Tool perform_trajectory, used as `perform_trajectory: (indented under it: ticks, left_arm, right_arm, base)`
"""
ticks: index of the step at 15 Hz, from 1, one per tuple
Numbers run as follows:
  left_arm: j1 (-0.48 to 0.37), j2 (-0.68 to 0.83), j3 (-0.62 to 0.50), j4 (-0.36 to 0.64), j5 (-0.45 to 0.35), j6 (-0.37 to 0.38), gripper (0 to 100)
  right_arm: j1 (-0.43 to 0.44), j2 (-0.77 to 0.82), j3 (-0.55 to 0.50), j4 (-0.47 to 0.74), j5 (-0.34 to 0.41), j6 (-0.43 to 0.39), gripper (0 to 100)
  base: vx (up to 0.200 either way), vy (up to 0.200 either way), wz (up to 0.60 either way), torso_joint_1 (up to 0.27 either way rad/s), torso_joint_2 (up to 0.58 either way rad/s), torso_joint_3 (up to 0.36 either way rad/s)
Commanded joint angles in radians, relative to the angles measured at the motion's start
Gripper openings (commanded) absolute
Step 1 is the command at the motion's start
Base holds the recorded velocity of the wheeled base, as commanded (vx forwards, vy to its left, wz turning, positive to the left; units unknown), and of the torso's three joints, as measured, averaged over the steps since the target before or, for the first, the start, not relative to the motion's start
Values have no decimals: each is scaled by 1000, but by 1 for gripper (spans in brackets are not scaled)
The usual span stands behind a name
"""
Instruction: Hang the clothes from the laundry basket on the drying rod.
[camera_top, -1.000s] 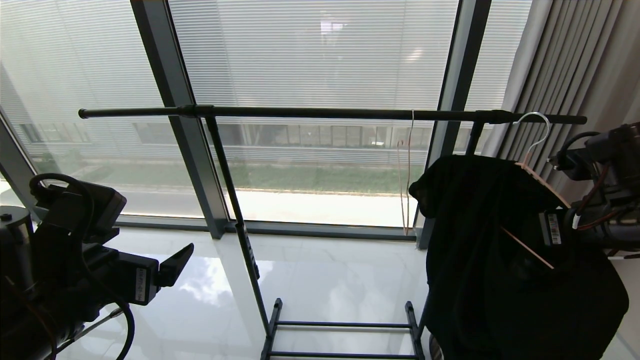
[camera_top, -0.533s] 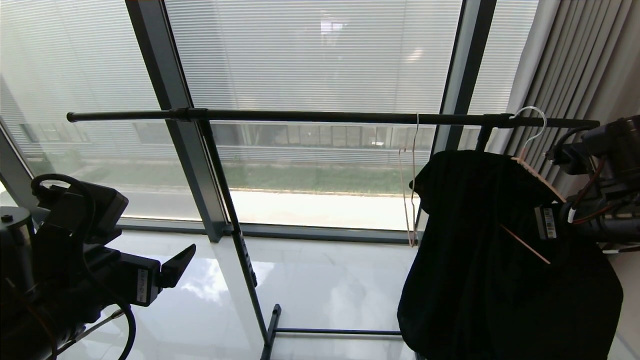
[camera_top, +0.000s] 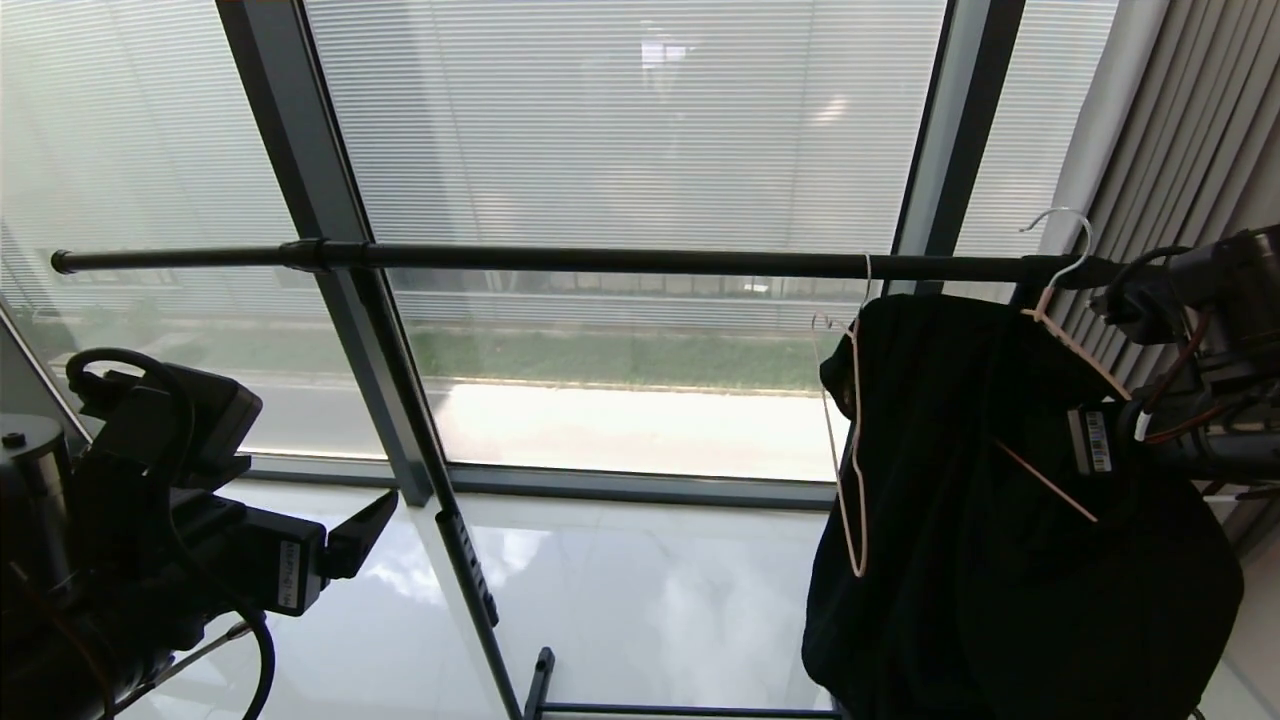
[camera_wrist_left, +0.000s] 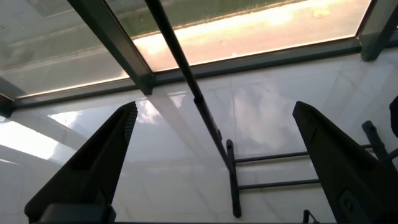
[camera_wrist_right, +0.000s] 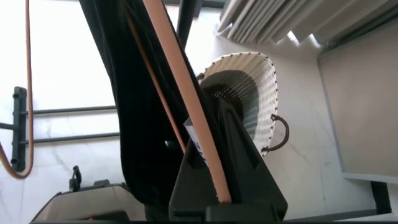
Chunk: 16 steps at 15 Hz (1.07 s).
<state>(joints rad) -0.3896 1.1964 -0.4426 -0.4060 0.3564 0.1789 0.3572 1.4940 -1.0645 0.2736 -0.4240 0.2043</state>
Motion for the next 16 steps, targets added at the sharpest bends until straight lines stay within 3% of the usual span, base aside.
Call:
perform_trajectory:
  ticks: [1, 8, 11, 16]
  left_arm:
    - [-8, -1, 1, -1, 1, -1, 100]
    - [-64, -1, 1, -1, 1, -1, 100]
    - [-89, -15, 4, -1, 1, -1, 100]
    - [-94, -14, 5, -1, 1, -3, 100]
  right_arm:
    - [0, 8, 8, 1, -1, 1, 0]
    - [5, 104, -25, -1, -9, -3, 0]
    - [0, 213, -138, -31, -5, -9, 0]
    - [-1, 275, -160, -33, -5, -19, 0]
  base:
    - [200, 0, 0, 12, -2, -2]
    - [29, 0, 0, 0, 0, 0]
    - [0, 0, 0, 0, 0, 0]
    - [0, 0, 0, 0, 0, 0]
